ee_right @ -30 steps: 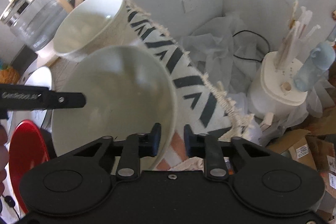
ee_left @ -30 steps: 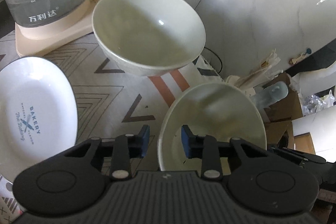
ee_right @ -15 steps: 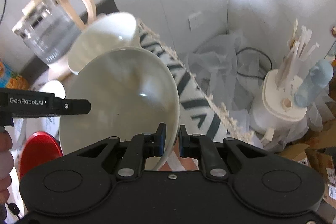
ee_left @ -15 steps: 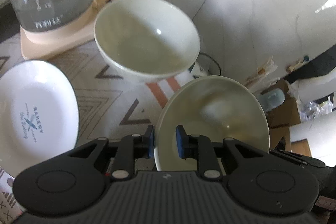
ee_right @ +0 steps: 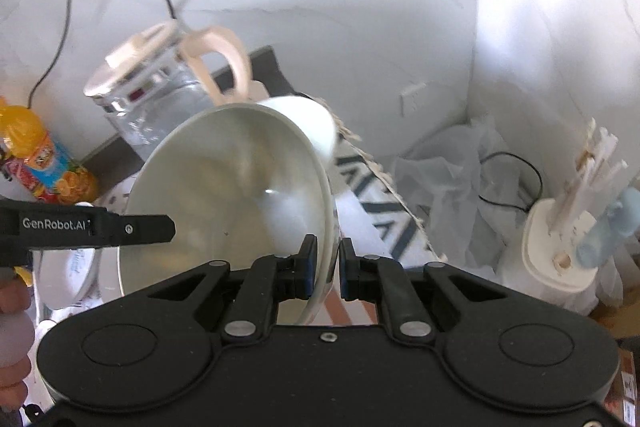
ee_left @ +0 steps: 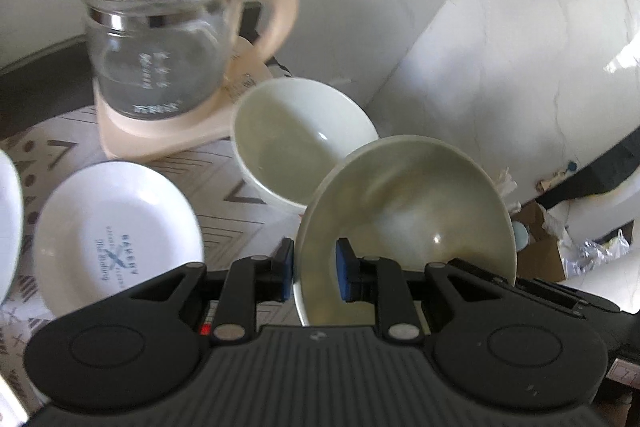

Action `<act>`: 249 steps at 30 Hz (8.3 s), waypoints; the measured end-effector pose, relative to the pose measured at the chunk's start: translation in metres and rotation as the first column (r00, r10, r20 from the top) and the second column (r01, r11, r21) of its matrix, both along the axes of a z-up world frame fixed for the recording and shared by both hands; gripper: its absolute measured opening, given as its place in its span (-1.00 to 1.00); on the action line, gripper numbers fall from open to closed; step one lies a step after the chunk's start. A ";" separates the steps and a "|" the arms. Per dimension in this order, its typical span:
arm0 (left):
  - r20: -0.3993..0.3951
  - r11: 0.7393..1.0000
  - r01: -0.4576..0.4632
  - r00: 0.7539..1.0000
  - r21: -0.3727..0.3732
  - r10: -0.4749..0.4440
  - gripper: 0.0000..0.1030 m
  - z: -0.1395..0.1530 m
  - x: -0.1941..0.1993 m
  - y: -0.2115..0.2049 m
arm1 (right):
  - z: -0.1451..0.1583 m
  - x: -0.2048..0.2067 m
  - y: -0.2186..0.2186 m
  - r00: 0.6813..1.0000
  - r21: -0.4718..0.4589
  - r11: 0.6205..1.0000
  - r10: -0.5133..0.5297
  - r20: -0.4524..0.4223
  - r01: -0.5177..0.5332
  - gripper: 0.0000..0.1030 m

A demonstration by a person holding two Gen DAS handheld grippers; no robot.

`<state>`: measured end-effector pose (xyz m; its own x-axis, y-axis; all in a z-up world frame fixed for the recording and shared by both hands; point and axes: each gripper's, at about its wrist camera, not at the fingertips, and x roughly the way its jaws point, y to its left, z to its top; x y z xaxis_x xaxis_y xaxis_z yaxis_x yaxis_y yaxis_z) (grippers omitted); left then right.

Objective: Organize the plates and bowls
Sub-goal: 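Lift the large cream bowl with both grippers and carry it over the red bowl, then lower the large cream bowl into the red bowl and open both grippers, then move both grippers to the small cream bowl by the kettle and grasp its rim, then lift the small cream bowl and carry it over the stacked bowls, then lower the small cream bowl onto the stack and open both grippers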

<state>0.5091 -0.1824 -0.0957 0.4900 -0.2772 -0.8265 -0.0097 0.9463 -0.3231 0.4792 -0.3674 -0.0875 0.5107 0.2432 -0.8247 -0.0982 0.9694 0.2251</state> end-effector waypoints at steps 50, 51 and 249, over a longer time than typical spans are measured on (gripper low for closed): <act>-0.236 0.944 -0.330 0.919 -0.021 0.316 -0.60 -0.029 -0.109 0.094 | -0.001 -0.031 0.103 0.917 -0.007 0.919 0.393 -0.066 -0.395 -0.74; -0.243 0.945 -0.327 0.918 -0.021 0.312 -0.60 -0.031 -0.109 0.093 | -0.002 -0.032 0.103 0.917 -0.009 0.919 0.392 -0.067 -0.393 -0.74; -0.035 0.967 -0.252 0.967 0.034 0.253 -0.08 0.020 -0.181 0.081 | 0.023 -0.160 0.098 0.997 0.040 0.999 -0.030 0.066 0.028 0.29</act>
<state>0.3285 -0.1009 -0.0760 0.5086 -0.1243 -0.8520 -0.2613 0.9206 -0.2903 0.3188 -0.2696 -0.0640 0.5718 0.2585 -0.7786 -0.0864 0.9628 0.2562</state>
